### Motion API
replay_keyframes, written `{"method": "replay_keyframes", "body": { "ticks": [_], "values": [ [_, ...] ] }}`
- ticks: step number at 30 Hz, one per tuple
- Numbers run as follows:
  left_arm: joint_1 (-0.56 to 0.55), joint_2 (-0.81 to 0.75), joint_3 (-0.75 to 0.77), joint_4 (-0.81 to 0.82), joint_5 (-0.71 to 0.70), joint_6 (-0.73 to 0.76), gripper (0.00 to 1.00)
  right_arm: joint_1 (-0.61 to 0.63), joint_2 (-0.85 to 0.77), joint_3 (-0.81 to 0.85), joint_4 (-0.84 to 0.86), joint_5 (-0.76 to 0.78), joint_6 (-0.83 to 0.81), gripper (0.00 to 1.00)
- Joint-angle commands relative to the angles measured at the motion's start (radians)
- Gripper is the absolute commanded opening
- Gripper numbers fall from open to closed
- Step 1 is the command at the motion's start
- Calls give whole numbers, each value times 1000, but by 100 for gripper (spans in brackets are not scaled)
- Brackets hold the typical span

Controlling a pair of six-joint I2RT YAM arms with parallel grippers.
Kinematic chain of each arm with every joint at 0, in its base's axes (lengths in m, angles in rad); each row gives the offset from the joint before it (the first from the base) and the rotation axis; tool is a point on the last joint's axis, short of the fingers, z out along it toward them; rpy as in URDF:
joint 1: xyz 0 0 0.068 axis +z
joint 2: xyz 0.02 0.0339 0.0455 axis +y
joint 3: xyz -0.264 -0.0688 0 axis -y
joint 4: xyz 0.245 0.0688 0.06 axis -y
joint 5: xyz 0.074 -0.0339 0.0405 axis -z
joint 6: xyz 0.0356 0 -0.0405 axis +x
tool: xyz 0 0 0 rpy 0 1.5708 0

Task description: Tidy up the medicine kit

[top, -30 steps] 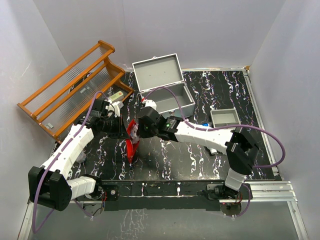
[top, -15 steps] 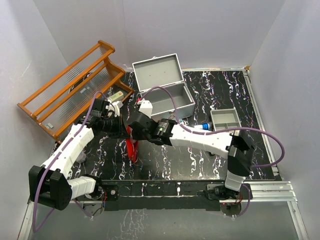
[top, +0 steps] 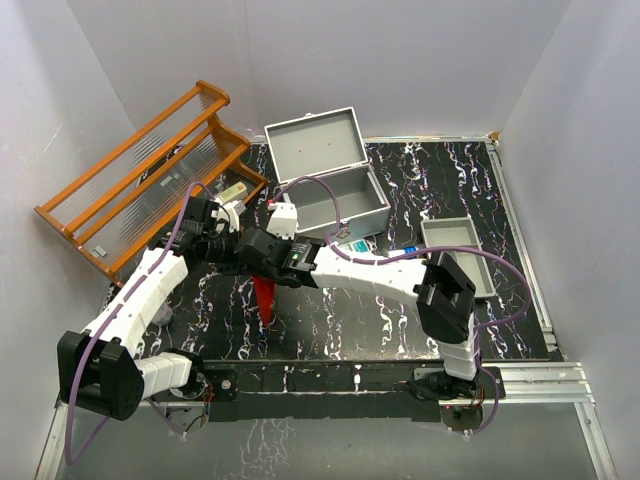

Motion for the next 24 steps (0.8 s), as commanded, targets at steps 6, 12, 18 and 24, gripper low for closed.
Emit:
{"method": "replay_keyframes", "body": {
  "ticks": [6, 12, 18, 24],
  "values": [
    [-3, -21, -4, 10, 46, 30, 0, 2, -138, -79, 231, -72, 79, 0],
    [-3, -56, -12, 26, 69, 87, 0, 3, -164, -118, 244, -94, 116, 0],
    [-3, -87, -23, 84, 145, 124, 0, 4, -233, -241, 380, -76, 110, 0],
    [-3, -98, -22, 102, 224, 131, 0, 5, -195, -267, 409, -44, 97, 0]
  ]
}}
